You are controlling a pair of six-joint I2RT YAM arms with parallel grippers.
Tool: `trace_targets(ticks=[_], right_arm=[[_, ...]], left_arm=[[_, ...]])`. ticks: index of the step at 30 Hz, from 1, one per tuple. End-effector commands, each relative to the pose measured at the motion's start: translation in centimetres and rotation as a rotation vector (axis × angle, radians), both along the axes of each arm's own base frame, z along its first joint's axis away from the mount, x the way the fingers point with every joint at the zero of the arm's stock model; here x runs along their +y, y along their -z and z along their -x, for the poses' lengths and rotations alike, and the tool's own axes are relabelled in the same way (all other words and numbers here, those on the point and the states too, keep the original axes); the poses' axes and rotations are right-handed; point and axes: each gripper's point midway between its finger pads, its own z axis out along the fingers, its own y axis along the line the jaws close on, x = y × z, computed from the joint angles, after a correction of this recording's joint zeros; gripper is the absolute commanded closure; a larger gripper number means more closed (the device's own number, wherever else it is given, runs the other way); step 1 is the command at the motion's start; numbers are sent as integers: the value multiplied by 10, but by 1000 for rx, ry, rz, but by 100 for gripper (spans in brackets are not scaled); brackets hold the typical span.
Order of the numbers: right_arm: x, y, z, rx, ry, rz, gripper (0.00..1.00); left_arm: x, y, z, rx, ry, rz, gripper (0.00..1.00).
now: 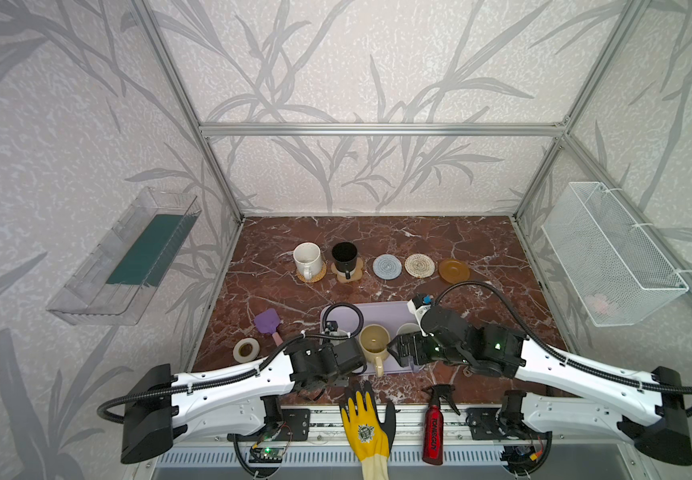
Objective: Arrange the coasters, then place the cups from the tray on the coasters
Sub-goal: 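Grasp the light blue mug with the left gripper while the right gripper hovers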
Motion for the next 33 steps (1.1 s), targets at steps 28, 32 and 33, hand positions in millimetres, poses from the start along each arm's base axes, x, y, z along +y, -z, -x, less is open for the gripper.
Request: trace_targets(ticks=[28,32,33], right_arm=[[3,1,-3,-29,8,-28,0],[8,-4,-4,-35,4,-57,0],[10,-3,-4,-33,3,-62,0]], left_arm=[[27,-51,-22,-130,1,-52,100],[25,-67,-29,-137,10,-40,100],[24,-71,-31,-140,13,-32,100]])
